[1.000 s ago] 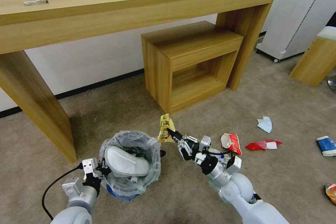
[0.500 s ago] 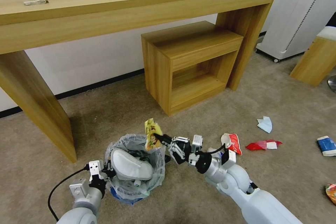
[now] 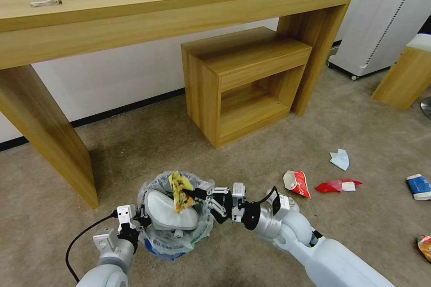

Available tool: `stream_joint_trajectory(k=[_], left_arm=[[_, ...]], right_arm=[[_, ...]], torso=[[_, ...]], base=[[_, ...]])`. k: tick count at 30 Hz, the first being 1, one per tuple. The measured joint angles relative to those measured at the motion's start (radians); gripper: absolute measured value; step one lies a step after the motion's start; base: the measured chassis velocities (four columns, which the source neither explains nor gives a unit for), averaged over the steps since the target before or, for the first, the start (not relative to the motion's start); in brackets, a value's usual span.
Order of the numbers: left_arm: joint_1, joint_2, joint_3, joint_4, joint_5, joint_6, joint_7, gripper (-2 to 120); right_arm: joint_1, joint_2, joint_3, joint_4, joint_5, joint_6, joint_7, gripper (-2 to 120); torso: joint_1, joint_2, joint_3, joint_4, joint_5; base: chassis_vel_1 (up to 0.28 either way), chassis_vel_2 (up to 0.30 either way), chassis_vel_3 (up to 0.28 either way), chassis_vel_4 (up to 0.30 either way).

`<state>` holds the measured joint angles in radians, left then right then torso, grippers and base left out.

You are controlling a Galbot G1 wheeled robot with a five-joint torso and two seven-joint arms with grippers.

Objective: Pick up the trash bin and place the garbage on the floor into it.

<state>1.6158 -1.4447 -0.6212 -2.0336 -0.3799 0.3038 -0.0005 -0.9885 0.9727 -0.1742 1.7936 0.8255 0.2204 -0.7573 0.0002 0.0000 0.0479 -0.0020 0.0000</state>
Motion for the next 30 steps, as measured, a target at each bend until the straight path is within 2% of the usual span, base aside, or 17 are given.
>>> stream_joint_trajectory(k=[19, 30], left_arm=[[0.004, -0.011, 0.006, -0.008, 0.004, 0.001, 0.002, 1], [0.013, -0.01, 0.012, -0.019, 0.004, 0.001, 0.006, 1]], right_arm=[[0.01, 0.044, -0.056, -0.092, -0.067, 0.003, -0.024, 0], [0.019, 0.072, -0.061, -0.127, -0.096, 0.013, 0.007, 0]], torso=[[0.0, 0.0, 0.0, 0.0, 0.0], [0.0, 0.0, 0.0, 0.0, -0.0001]], base=[[0.0, 0.0, 0.0, 0.0], [0.0, 0.0, 0.0, 0.0]])
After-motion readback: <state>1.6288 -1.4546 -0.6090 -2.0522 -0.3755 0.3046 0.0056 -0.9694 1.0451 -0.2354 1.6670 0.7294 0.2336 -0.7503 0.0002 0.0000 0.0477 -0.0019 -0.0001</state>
